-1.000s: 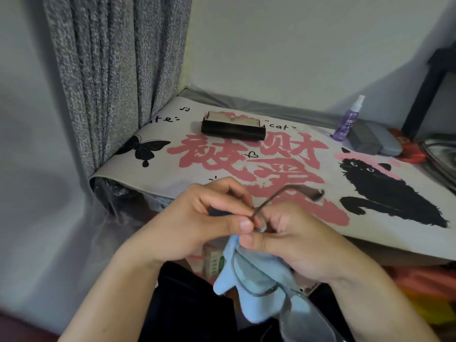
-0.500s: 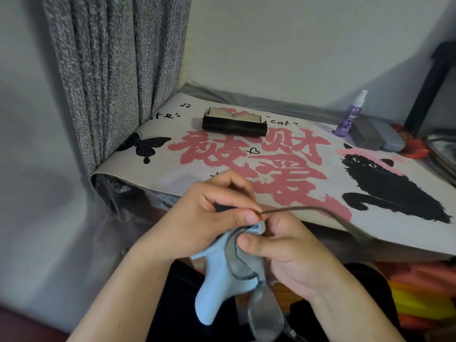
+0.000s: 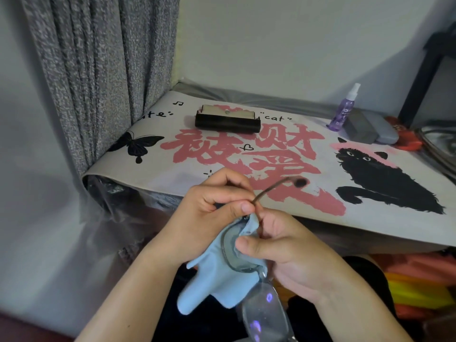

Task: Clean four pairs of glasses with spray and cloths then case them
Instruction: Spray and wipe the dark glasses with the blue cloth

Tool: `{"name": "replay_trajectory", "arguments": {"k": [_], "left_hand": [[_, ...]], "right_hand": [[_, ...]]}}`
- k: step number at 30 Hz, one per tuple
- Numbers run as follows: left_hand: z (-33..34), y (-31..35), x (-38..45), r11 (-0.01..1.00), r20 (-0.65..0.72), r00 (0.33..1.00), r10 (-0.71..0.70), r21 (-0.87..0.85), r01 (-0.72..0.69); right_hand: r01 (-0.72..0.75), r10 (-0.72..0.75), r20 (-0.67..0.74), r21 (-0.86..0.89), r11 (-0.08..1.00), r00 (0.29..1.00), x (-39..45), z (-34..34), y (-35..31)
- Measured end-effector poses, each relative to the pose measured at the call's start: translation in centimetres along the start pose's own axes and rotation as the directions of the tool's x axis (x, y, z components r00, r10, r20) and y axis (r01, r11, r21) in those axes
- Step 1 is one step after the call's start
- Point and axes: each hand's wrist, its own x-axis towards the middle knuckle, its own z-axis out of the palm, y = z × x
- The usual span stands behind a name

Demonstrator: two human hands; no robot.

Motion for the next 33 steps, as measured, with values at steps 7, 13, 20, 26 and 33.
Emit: {"name": "replay_trajectory", "arguments": {"k": [7, 13, 20, 26, 33], "left_hand": [[1.1, 0.2, 0.2, 0.999, -0.071, 0.997, 0.020, -0.040, -0.023], [0.2, 0.6, -0.1, 0.992, -0.049, 0.993, 0.104, 0.080, -0.100], [-0.1, 0.9, -0.4, 0.982, -0.089, 0.983, 0.163, 0.113, -0.152], [-0.2, 1.1, -0.2, 0.973, -0.095, 0.975, 0.203, 0.131, -0.190], [-0.8, 0.7, 0.0, 0.959, -0.038, 0.973, 0.226, 0.182, -0.216]], "right_hand": [[0.057, -0.112, -0.190, -0.274, 0.960, 0.975, 0.2, 0.7, 0.2], [-0.023, 0.023, -0.031, 0.011, 1.000, 0.999, -0.7, 0.2, 0.1], [-0.151, 0.163, 0.145, -0.088, 0.985, 0.976, -0.2, 0.4, -2.2], [-0.080, 0.068, -0.056, -0.246, 0.966, 0.996, 0.3, 2.4, -2.5], [-0.093, 0.102, 0.076, -0.120, 0.988, 0.992, -0.2, 1.9, -2.1]]}}
